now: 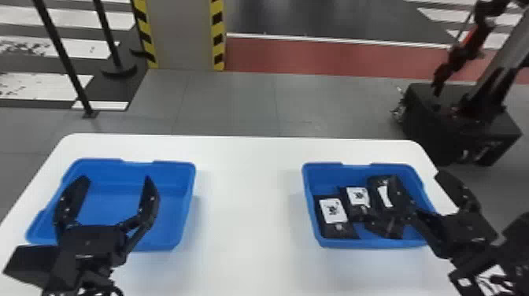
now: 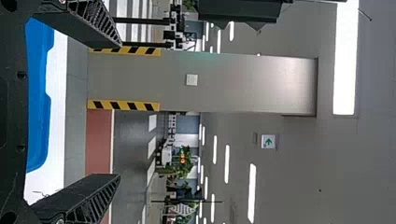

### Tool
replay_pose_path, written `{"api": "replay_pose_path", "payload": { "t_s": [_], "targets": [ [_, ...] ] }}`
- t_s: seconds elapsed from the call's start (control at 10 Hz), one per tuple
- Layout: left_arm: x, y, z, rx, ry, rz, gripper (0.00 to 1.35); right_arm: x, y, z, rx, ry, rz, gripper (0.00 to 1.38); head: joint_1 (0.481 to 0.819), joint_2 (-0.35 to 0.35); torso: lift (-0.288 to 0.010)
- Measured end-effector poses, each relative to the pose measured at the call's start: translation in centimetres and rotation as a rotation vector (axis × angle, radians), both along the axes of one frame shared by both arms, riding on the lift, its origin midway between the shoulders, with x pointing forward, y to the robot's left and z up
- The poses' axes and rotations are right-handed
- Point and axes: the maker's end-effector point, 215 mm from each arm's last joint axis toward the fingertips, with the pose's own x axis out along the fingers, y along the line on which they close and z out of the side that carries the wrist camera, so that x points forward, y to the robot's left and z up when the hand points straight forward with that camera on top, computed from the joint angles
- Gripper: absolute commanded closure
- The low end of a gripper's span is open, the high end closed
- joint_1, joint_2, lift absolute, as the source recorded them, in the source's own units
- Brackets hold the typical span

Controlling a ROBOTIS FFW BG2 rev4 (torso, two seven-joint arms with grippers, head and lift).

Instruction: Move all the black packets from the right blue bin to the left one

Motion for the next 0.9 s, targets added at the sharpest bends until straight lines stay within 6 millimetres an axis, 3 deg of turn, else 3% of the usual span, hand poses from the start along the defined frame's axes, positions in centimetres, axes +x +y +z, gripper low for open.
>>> {"api": "replay_pose_path", "payload": {
  "t_s": [0.6, 0.7, 0.9],
  "targets": [
    [0.1, -0.6, -0.9, 0.006, 0.062, -0.005, 0.08, 0.1, 0.0, -1.0, 0.001, 0.021, 0.004, 0.14, 0.695, -0.086, -0.110],
    [0.1, -0.5, -0.8, 0.007, 0.061, -0.005, 0.08, 0.3, -0.1, -1.6, -0.001, 0.042, 0.004, 0.14, 0.695, -0.085, -0.110],
    [-0.1, -0.3, -0.8, 0.002, 0.060, -0.001, 0.08, 1.5, -1.2, -4.9, -0.001, 0.140, -0.012, 0.14, 0.695, -0.095, -0.110]
  ]
}}
